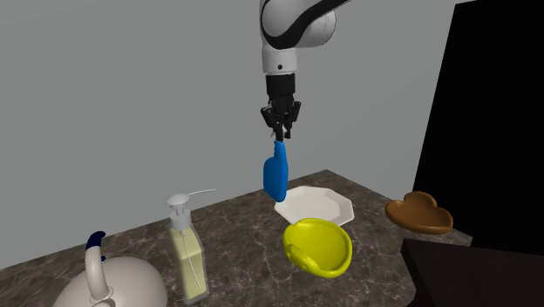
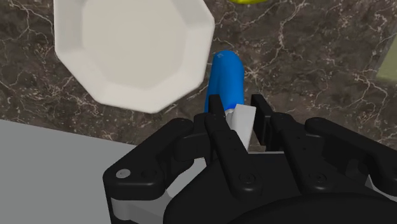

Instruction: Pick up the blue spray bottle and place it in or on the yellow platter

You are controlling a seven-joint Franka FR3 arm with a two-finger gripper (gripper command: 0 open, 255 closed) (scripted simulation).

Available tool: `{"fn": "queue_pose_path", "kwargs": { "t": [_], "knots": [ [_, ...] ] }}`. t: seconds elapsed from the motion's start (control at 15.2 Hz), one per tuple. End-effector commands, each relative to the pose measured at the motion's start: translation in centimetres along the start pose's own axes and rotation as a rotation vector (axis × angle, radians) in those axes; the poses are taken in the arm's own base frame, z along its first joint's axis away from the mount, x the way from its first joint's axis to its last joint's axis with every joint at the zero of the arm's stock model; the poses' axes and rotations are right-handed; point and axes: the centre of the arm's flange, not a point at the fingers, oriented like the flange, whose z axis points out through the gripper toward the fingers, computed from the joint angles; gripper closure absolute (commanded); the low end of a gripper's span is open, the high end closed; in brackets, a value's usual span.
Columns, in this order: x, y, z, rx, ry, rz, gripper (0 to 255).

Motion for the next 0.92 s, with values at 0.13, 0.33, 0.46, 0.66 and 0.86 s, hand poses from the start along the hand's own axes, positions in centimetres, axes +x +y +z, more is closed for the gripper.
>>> {"fn": "queue_pose_path", "kwargs": {
  "t": [0.13, 0.33, 0.46, 0.66, 0.86],
  "knots": [
    [0.0, 0.1, -2.1, 0.0, 0.0, 0.0, 255],
    [0.0, 0.2, -3.7, 0.0, 0.0, 0.0, 255],
    [-0.1, 0.3, -4.7, 0.0, 0.0, 0.0, 255],
    [-0.1, 0.4, -6.3, 0.0, 0.0, 0.0, 255],
    [-0.2, 0.5, -7.9, 0.0, 0.0, 0.0, 255]
  ]
}}
